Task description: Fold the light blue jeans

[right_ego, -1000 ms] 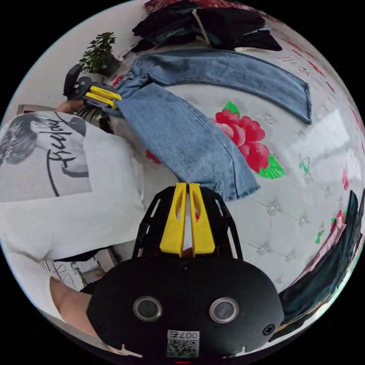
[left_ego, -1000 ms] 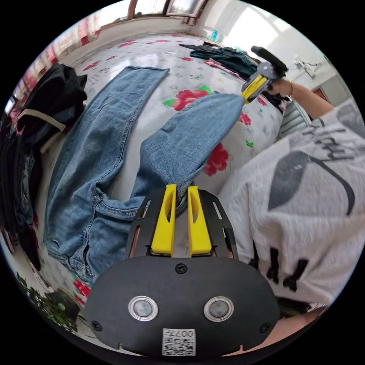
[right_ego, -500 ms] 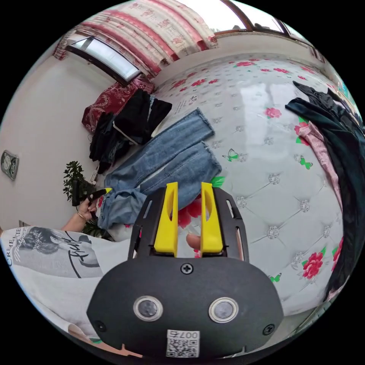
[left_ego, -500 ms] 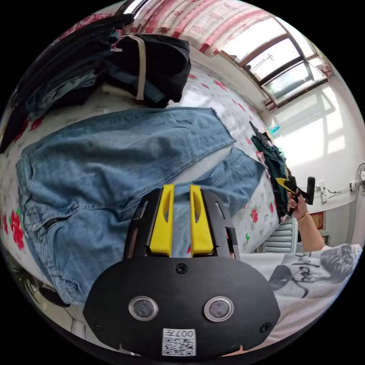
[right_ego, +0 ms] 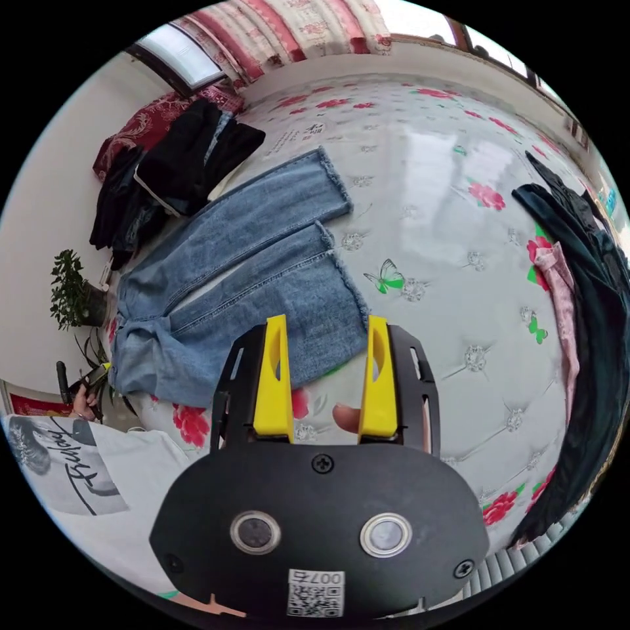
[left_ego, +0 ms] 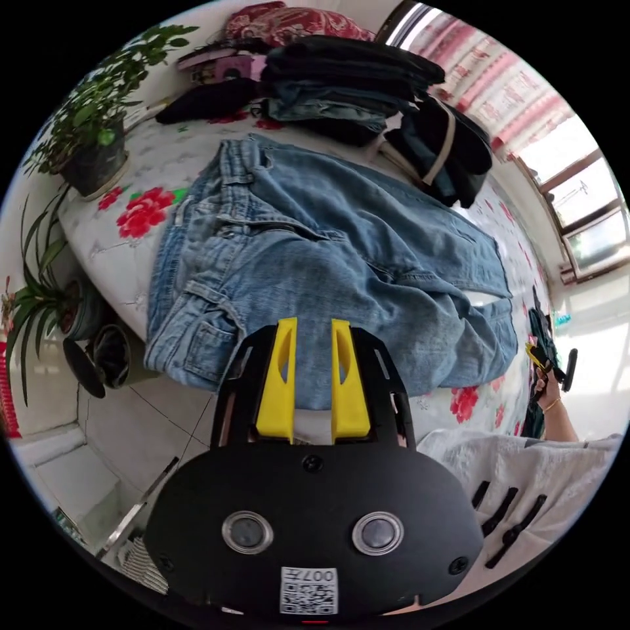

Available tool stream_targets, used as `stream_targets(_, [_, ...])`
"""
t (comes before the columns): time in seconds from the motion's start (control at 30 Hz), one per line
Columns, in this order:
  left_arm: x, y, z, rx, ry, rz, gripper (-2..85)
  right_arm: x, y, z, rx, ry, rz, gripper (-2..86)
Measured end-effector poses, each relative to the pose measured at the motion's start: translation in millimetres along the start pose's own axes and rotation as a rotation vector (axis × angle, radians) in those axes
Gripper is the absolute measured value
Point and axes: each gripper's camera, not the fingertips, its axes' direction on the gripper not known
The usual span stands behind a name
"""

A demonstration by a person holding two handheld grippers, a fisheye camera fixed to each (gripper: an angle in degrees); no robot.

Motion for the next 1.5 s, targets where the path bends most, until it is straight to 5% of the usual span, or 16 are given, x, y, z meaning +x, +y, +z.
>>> stream_targets(0.13, [-38,-7,-28,0.017,-0.089,-0.202,8.2,6,-19,40,-0.17,0.061,0.045,9.5])
stream_targets(0.3, [-80,-4,-48,-0.023,-0.137,-0.366,10.1,-2,6,23,-0.125,0.036,0.05,2.8])
stream_targets(0.47, [-115,-17,-67,-0.049,-0.065,-0.483,9.4,22,64,-100,0.206,-0.264,0.105,0.3])
stream_targets(0.63, [-110,-51,-170,0.095,0.154,-0.326,0.7,9,114,-248,0.495,-0.42,0.01,0.0])
stream_targets(0.77, [-79,-55,-311,0.238,0.203,-0.117,0.1,-22,149,-307,0.482,-0.252,0.016,0.7])
stream_targets(0.93, [-88,-43,-298,0.021,0.076,-0.111,0.4,-9,158,-236,0.349,0.178,0.215,5.4])
stream_targets(1.03, [-113,-12,-266,-0.057,0.186,-0.245,0.5,28,175,-163,0.134,0.037,0.304,8.0])
stream_targets(1.17, [-141,19,-305,0.062,0.319,-0.352,0.2,67,243,-124,0.179,-0.137,0.491,9.1])
stream_targets(1.5, [-111,-20,-369,0.075,0.278,-0.266,0.2,122,276,-71,0.194,-0.324,0.699,8.2])
